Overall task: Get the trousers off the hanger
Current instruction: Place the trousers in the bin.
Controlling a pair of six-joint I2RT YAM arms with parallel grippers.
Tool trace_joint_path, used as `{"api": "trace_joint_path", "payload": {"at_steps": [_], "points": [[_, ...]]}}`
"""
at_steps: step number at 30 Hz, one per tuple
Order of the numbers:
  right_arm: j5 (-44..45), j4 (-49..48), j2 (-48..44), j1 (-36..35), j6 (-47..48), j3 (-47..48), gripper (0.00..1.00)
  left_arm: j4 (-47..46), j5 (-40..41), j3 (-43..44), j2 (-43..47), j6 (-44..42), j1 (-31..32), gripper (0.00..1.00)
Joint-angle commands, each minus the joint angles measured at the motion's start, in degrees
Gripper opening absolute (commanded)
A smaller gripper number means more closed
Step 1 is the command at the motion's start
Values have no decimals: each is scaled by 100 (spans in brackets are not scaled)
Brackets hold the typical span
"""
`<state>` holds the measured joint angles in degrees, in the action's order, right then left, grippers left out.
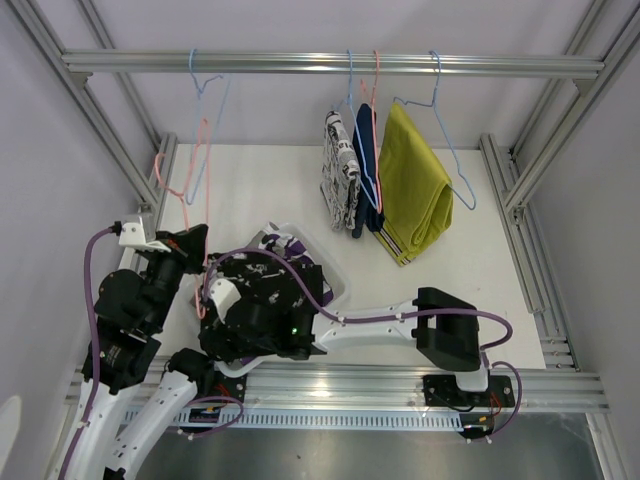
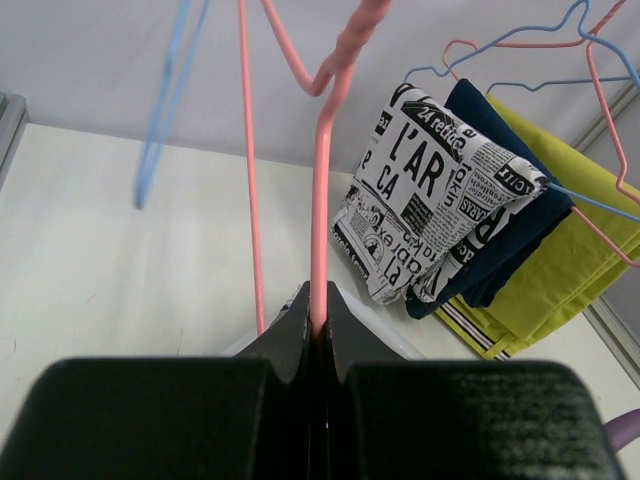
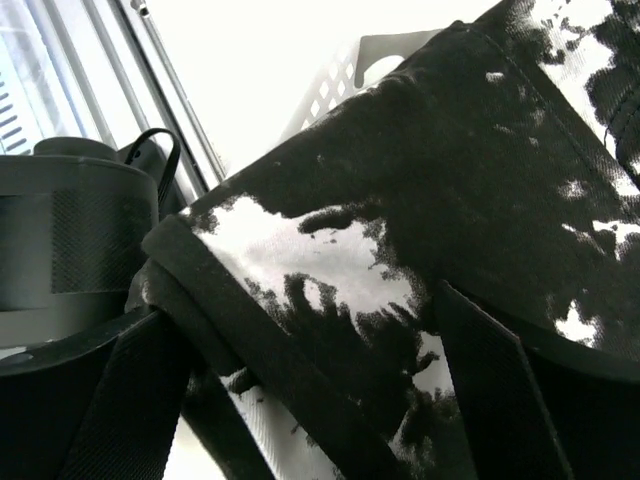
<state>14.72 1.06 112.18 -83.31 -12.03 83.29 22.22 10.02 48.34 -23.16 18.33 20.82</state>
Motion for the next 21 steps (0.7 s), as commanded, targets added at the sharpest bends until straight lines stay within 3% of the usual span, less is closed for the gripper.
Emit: {"api": "trace_joint_path", "payload": {"at_steps": [1,8,14,17,18,19,21], "points": [[-66,219,-257,-159,-159,214,99,-209,-141,36,13,-49,-52,1],[57,448,-1074,-239,-150,74,98,-209,-141,44,39,-40,-52,1],[303,528,-1242,-212,-89,-66,97,-200,-71,27,74,-48,-52,1],[233,352,-1330,-116,-98,-277,73,-191,-18,35,83,-40,-52,1],[224,299,-1313,-81,-141,-295,62,-191,8,35,92,-40,-52,1],[198,290,-1287,-37,-159,-295,44,-191,26,27,110,-40,-52,1],[66,290,-1173,95,-194,-243,31,-191,44,18,127,-49,-52,1]]}}
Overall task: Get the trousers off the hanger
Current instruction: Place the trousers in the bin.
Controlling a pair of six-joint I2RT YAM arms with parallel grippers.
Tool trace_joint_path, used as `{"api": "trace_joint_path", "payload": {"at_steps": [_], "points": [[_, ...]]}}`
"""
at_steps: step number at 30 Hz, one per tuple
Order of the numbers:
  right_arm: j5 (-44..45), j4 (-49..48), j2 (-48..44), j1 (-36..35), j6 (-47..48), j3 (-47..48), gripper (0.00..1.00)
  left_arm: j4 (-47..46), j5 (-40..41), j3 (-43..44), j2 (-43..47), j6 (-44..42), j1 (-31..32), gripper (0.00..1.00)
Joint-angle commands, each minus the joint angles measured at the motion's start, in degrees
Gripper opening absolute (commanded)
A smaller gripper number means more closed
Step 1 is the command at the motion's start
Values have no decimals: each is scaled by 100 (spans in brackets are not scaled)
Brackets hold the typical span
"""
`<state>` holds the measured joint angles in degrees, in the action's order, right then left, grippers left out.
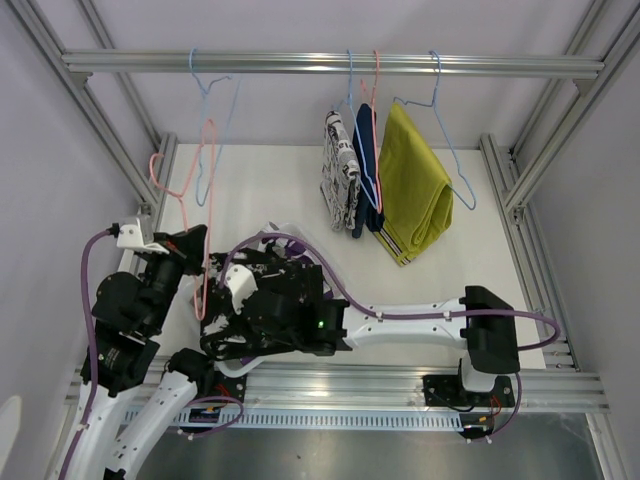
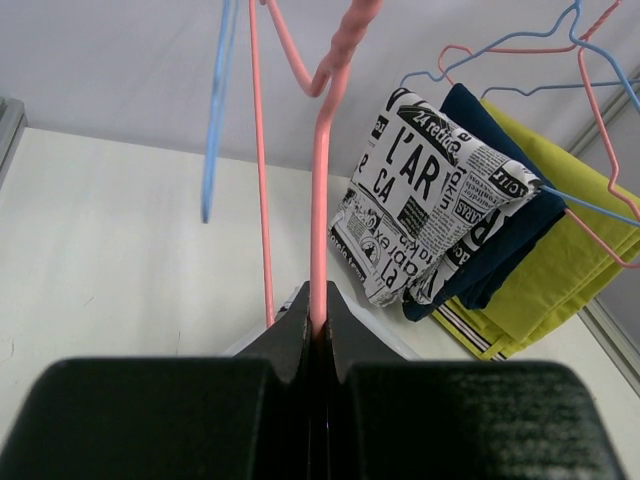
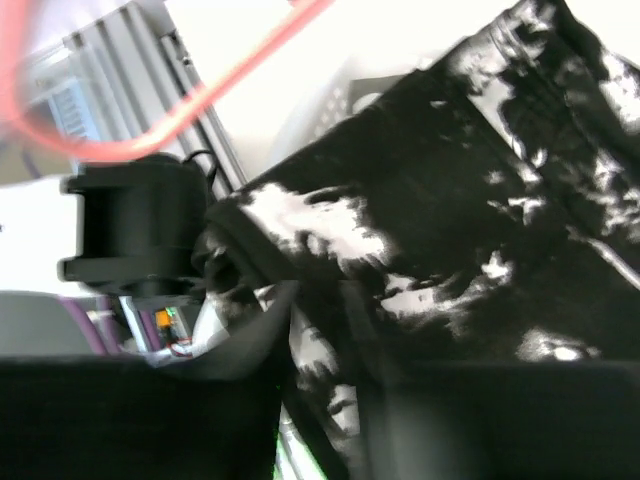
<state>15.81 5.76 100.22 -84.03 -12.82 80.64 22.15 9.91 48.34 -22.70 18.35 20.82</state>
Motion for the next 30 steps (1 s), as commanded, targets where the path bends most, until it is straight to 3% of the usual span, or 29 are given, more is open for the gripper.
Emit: {"api": "trace_joint_path", "payload": {"at_steps": [1,4,6,15,20,25,30], "points": [[-78,-215,58,211,-116,39,19,-185,63,18,90,-51,-52,1],[-315,-321,243,369,-124,153,4,-194,63,18,99,-51,-52,1],[-473,-400,339,449,-133,285,0,-185,63,27,99,-51,-52,1],[-1063,-822,1156,335,-642,277,0,-185,20,35,117,-42,-52,1],[-1037,-1173,1464,133,-1169,-425,0,-185,-16,35,160,-24,-52,0],[-852,-1148,1342,150,-1293,-778,0,-185,-51,18,143,-16,-52,1],[-536,-638,999,246,-1004,-454,0,-185,-51,18,125,-16,-52,1]]}}
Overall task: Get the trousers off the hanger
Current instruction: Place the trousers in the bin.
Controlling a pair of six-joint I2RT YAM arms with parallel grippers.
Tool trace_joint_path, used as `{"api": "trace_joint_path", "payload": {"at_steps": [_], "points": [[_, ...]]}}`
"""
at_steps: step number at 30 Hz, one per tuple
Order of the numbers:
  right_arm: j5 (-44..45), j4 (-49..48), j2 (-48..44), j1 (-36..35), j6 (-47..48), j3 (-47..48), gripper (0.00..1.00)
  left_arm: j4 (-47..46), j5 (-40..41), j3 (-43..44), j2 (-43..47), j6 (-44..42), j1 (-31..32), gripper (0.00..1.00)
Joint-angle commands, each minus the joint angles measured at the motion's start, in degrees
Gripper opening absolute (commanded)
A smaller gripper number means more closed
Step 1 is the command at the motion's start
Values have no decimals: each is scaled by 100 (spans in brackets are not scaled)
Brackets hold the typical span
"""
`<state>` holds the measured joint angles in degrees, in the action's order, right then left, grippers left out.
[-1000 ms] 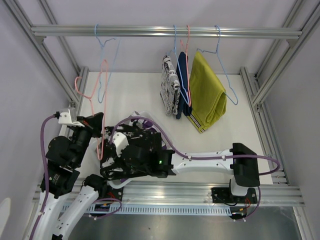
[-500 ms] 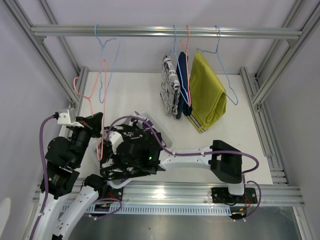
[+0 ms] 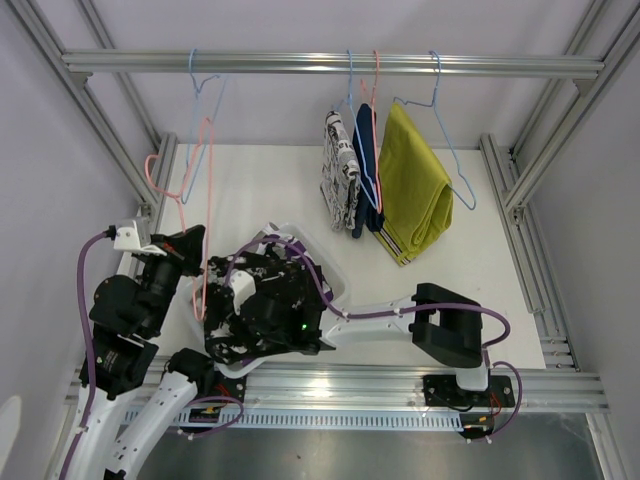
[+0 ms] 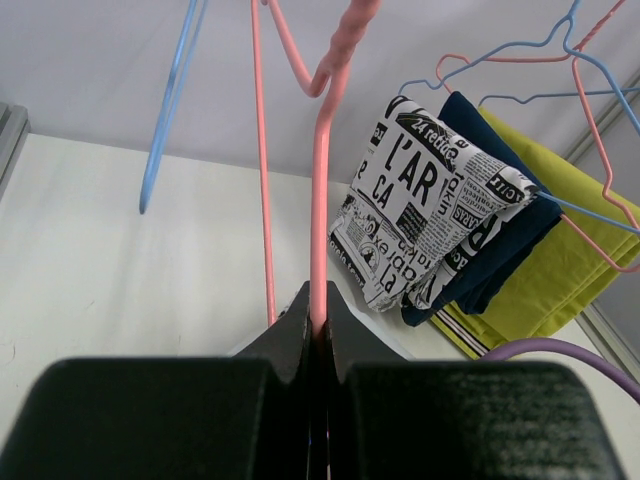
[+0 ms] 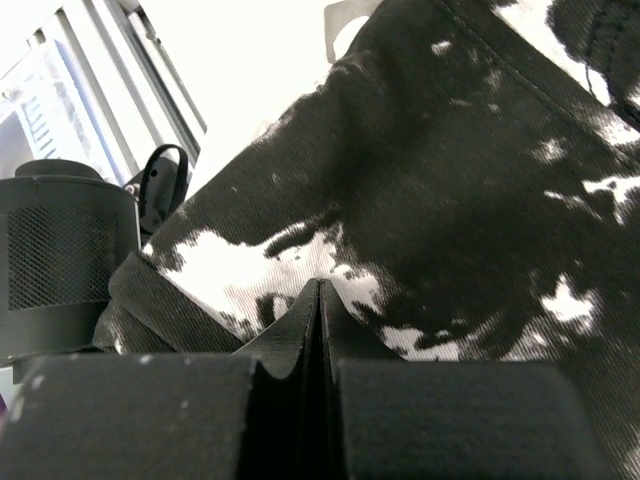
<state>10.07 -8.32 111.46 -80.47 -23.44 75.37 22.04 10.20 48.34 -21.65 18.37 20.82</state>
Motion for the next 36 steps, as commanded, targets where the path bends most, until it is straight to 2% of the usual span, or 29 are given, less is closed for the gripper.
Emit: {"api": "trace_joint_path", "payload": {"at_steps": [1,6,11,15,18,23,31,36], "points": [[74,831,-168,-92,129,126,0,-165,-62,27,20,-26,-52,1],[-338,955,287,57,42,250,0,-165,-35,18,47,-35,-52,1],[-813,902,1341,-13,-388,347,0,-174,-44,27,56,-27,-52,1],[-883,893,1502,-48,-530,232,0,-174,-70,18,56,-18,-52,1],[-744,954,1283,-39,-460,188,0,-174,-88,18,56,-18,-52,1],[-392,1612,729,-4,-188,407,0,-174,-79,0,29,-18,-52,1],[416,3097,-97,118,445,1724,0,-174,-88,0,3,-26,-52,1],[655,3486,-414,347,630,1876,0,-174,-88,0,3,-35,-60,1]]}}
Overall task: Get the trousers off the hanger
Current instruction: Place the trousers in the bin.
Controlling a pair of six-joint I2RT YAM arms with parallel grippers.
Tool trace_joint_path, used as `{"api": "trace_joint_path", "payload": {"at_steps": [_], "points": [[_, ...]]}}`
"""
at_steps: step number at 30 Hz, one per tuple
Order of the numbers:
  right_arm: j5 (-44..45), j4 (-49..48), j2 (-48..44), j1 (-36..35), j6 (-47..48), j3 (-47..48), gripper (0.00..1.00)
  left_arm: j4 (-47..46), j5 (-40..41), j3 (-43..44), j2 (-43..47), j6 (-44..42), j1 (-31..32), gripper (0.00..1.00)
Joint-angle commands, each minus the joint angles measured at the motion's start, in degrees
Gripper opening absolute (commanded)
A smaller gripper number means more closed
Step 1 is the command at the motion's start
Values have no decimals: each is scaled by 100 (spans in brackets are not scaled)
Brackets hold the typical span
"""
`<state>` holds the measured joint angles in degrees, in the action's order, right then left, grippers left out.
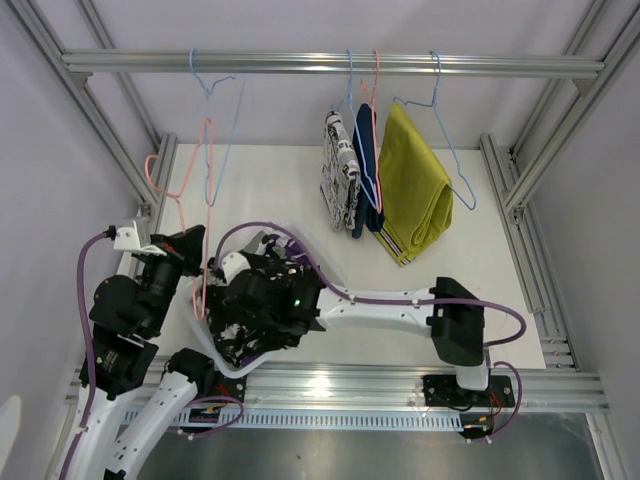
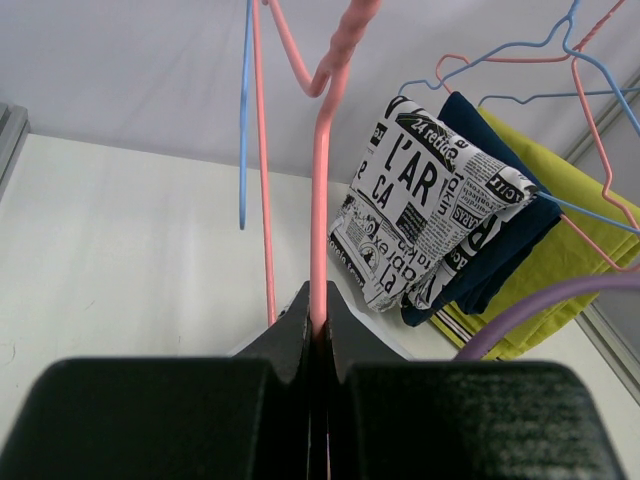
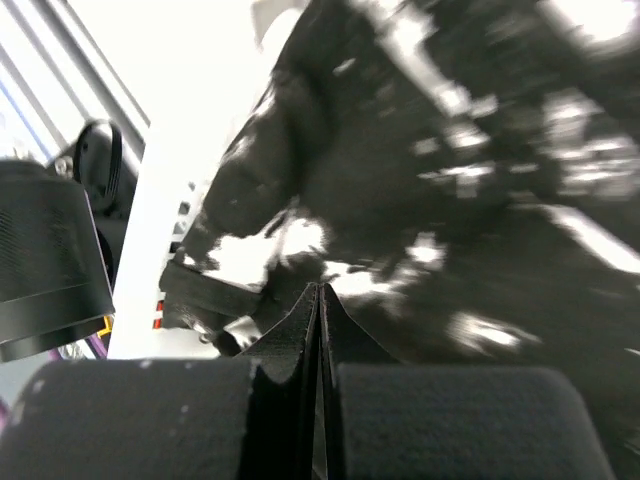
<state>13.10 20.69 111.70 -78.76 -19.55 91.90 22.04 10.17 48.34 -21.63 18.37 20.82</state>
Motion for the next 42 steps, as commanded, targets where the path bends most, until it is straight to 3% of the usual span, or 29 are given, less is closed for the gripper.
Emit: {"api": "trace_joint_path", "payload": {"at_steps": [1,8,15,21,27,33,42], "points": [[368,612,-491,220,233,171,0,-174,-86,9,-8,-35,-52,1],[272,24,-781,502,-136,-1311,0,-174,-95,0,1,-27,-52,1],[-97,-847,-378,608,-646,-2422,0,-174,-121,0,9,-18,-52,1],[52,-410,-473,502,-515,-1975,0,-183,-147,0,-17,-18,-52,1],[395,452,-693,511,-6,-675,0,-174,-139,-8,-26,-18,-52,1],[307,612,-501,660,311,178,0,-174,-147,-9,-43,-27,-52,1],[-132,33,-43,924,259,22,0,-174,-147,-9,-34,-27,-43,1]]}}
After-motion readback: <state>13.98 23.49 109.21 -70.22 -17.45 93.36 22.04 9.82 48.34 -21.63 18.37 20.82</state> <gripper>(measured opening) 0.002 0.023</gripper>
